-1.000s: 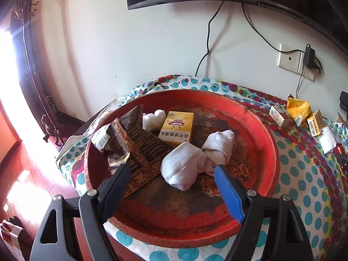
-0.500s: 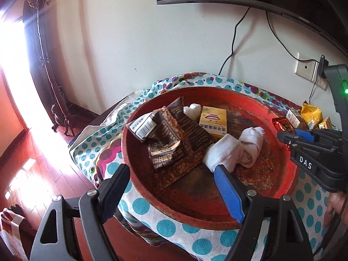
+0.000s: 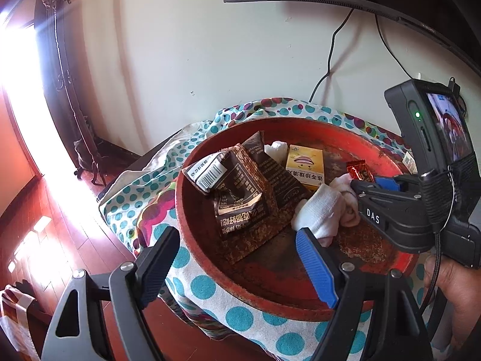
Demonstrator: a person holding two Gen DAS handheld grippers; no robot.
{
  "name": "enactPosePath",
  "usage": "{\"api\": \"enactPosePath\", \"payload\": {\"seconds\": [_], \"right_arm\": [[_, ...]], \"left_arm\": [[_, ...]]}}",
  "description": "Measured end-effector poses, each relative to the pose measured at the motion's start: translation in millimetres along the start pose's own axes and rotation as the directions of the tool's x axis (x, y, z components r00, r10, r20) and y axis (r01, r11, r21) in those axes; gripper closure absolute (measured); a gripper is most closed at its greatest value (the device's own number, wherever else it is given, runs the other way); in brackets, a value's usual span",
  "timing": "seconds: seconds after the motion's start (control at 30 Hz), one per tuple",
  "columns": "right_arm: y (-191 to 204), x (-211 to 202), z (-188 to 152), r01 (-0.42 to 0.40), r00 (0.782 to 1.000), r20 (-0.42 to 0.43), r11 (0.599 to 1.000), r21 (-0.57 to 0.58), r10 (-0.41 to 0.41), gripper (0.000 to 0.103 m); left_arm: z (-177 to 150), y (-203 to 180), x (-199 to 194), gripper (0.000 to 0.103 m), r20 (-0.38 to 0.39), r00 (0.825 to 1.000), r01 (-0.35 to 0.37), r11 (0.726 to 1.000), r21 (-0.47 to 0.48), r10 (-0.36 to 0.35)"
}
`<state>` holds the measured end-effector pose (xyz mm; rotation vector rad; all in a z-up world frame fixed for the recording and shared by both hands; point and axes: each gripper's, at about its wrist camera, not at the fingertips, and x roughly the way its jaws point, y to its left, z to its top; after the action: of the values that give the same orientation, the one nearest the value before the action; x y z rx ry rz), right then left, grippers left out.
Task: Organize objects
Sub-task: 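Carry the red candy bar into the tray and open the right gripper, then move the left gripper to the small maroon box on the cloth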
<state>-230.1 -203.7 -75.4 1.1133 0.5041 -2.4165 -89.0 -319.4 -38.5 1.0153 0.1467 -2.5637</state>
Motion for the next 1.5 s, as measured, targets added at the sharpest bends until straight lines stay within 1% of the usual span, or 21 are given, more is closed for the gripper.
{"api": "enactPosePath", "payload": {"seconds": [0.07,0.1,0.13,0.17,0.2,0.23,0.27,0.33,0.43,0.5,0.53,0.63,0.7,0.9,1.0,1.07,1.17,1.27,1.4,1.47,1.5], "right_arm": [[-0.3,-2.9,0.3,-0.002,1.0,0.014,1.0,0.002,0.002,0.082],[-1.2,-5.1,0.2,0.004,1.0,0.02,1.0,0.0,-0.004,0.074],[-3.1,-8.5,0.1,0.03,0.999,0.024,1.0,0.001,-0.03,0.057],[-6.3,-13.4,0.1,0.053,0.998,0.035,0.999,0.009,-0.053,0.044],[-10.2,-20.9,-0.8,0.065,0.996,0.058,0.998,0.02,-0.066,0.021],[-13.7,-30.6,-2.6,0.074,0.993,0.091,0.997,0.024,-0.075,0.018],[-16.8,-38.7,-3.6,0.09,0.99,0.108,0.996,0.026,-0.093,0.018],[-27.4,-54.6,-6.6,0.143,0.983,0.111,0.988,0.059,-0.149,0.018],[-55.5,-84.6,-20.1,0.143,0.979,0.119,0.976,0.167,-0.164,0.018],[-75.7,-105.5,-32.2,0.174,0.97,0.125,0.955,0.24,-0.209,0.016],[-87.3,-116.0,-38.9,0.165,0.969,0.136,0.947,0.276,-0.208,0.015],[-120.7,-143.5,-62.7,0.188,0.954,0.154,0.916,0.353,-0.256,0.013],[-142.2,-152.2,-76.4,0.223,0.945,0.141,0.896,0.385,-0.296,0.013],[-208.5,-170.6,-127.5,0.287,0.927,0.078,0.829,0.479,-0.366,0.013],[-233.3,-178.4,-149.9,0.322,0.915,0.048,0.795,0.515,-0.401,0.013],[-246.5,-185.0,-162.9,0.32,0.914,0.039,0.776,0.544,-0.404,0.013],[-261.4,-196.0,-178.6,0.318,0.909,0.037,0.747,0.583,-0.416,0.012],[-270.9,-202.1,-189.0,0.32,0.907,0.028,0.731,0.602,-0.42,0.012],[-280.7,-207.1,-200.9,0.327,0.904,0.017,0.716,0.616,-0.428,0.012],[-285.0,-208.1,-206.4,0.321,0.907,0.013,0.71,0.626,-0.421,0.012],[-286.4,-208.8,-208.7,0.32,0.908,0.01,0.707,0.631,-0.419,0.012]], "left_arm": [[-1.1,-1.6,0.1,0.021,0.0,1.0,-0.002,1.0,0.005,0.002],[-1.6,-3.0,-0.2,0.021,0.001,1.0,-0.003,1.0,0.008,0.003],[-1.9,-4.3,-0.4,0.021,0.001,1.0,-0.002,1.0,0.01,0.002],[-1.8,-5.6,-1.0,0.021,0.002,1.0,-0.001,1.0,0.013,0.001],[-1.8,-6.6,-1.6,0.021,0.004,1.0,0.0,1.0,0.015,0.0],[-2.1,-7.9,-2.8,0.021,0.008,1.0,0.003,1.0,0.019,-0.003],[-1.9,-9.5,-4.1,0.021,0.012,1.0,0.001,1.0,0.024,-0.001],[-1.6,-12.4,-7.3,0.021,0.019,1.0,0.004,1.0,0.028,-0.004],[-1.4,-21.0,-13.4,0.021,0.037,0.999,0.007,0.999,0.051,-0.009],[-2.1,-28.5,-19.3,0.021,0.051,0.999,0.013,0.998,0.066,-0.016],[-2.7,-33.7,-22.7,0.021,0.056,0.998,0.019,0.997,0.076,-0.023],[-8.0,-52.9,-33.5,0.021,0.074,0.996,0.03,0.992,0.122,-0.039],[-12.7,-67.0,-39.5,0.021,0.078,0.996,0.038,0.988,0.152,-0.05],[-25.8,-109.2,-63.8,0.021,0.089,0.991,0.082,0.971,0.227,-0.104],[-27.1,-131.7,-81.4,0.021,0.103,0.983,0.117,0.956,0.27,-0.15],[-28.1,-152.2,-96.1,0.021,0.123,0.976,0.132,0.941,0.313,-0.178],[-27.5,-181.6,-113.6,0.021,0.132,0.966,0.165,0.921,0.352,-0.224],[-27.0,-209.2,-124.0,0.021,0.141,0.958,0.178,0.904,0.388,-0.249],[-21.0,-246.8,-125.7,0.021,0.132,0.952,0.201,0.89,0.41,-0.275],[-15.3,-271.8,-123.1,0.021,0.125,0.956,0.192,0.886,0.422,-0.267],[-12.5,-282.9,-123.2,0.021,0.117,0.954,0.204,0.882,0.425,-0.277]]}}
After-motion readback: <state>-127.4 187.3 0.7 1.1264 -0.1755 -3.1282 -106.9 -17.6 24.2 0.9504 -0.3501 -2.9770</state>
